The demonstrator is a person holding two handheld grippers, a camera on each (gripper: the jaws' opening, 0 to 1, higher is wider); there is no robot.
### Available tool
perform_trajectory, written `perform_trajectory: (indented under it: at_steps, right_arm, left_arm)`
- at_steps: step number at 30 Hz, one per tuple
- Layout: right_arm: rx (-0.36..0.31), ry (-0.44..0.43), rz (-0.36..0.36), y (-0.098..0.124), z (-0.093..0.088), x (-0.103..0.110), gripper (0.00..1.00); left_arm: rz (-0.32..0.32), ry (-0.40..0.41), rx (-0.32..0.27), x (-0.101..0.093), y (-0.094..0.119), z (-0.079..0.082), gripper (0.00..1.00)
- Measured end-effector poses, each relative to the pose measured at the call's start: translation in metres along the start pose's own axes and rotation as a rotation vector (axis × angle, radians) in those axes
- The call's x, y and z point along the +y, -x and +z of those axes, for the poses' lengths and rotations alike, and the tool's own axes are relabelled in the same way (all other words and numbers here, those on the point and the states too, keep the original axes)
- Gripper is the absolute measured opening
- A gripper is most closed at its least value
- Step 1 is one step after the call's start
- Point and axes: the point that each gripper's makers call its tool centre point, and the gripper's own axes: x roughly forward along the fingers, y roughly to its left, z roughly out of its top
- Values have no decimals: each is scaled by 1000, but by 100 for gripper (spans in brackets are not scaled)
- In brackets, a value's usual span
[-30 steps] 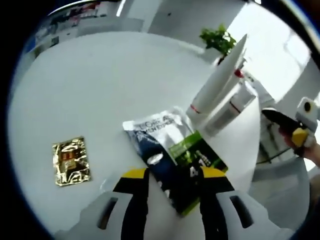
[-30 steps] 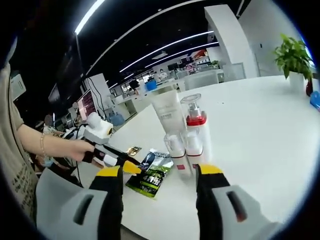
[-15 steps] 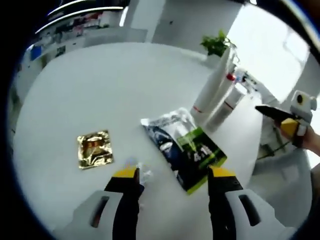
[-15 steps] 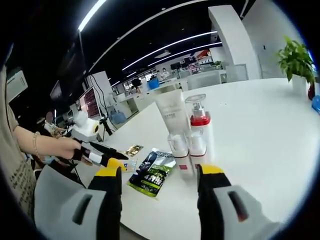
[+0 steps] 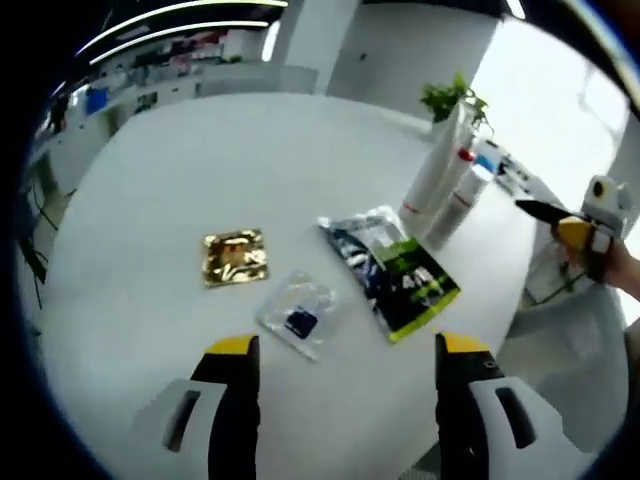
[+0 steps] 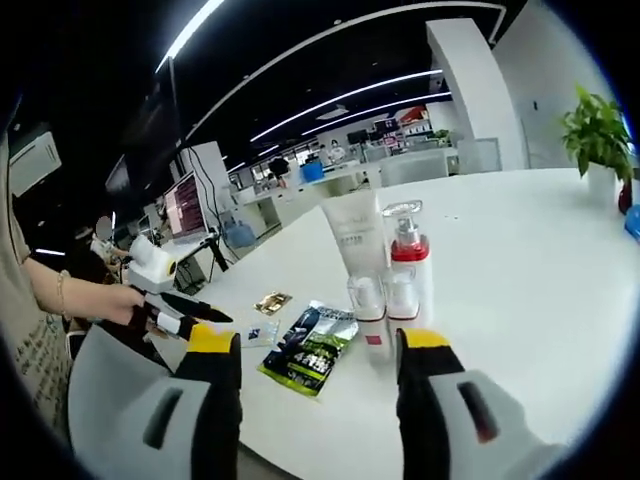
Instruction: Arrange the skincare products in the storage area until every visible bottle or jar stands upright without overlapping.
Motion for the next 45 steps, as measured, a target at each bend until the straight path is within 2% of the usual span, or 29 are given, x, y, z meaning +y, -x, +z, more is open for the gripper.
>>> perform_trajectory:
  at_steps: [10, 22, 28, 33, 38, 45]
  right_arm:
    - [-11, 17, -4, 4, 4, 4, 65]
    - [-21, 26, -21, 13, 6, 7, 67]
    - [-17, 37, -20, 17, 5, 11, 67]
    - [-21, 44, -17, 20, 7, 17, 67]
    - [-39, 41, -15, 22, 10, 24, 68]
    - [-17, 69, -21, 19, 5, 23, 68]
  left_arm:
    - [24, -3, -59, 5, 27, -4, 82]
    - [59, 14, -95, 10, 62, -14, 93]
    - [67, 11, -108, 8, 73, -18, 97]
    - [82, 1, -151, 7, 83, -8, 97]
    - [112, -6, -165, 10, 94, -9, 97]
    - [142, 18, -196, 17, 100, -8, 97]
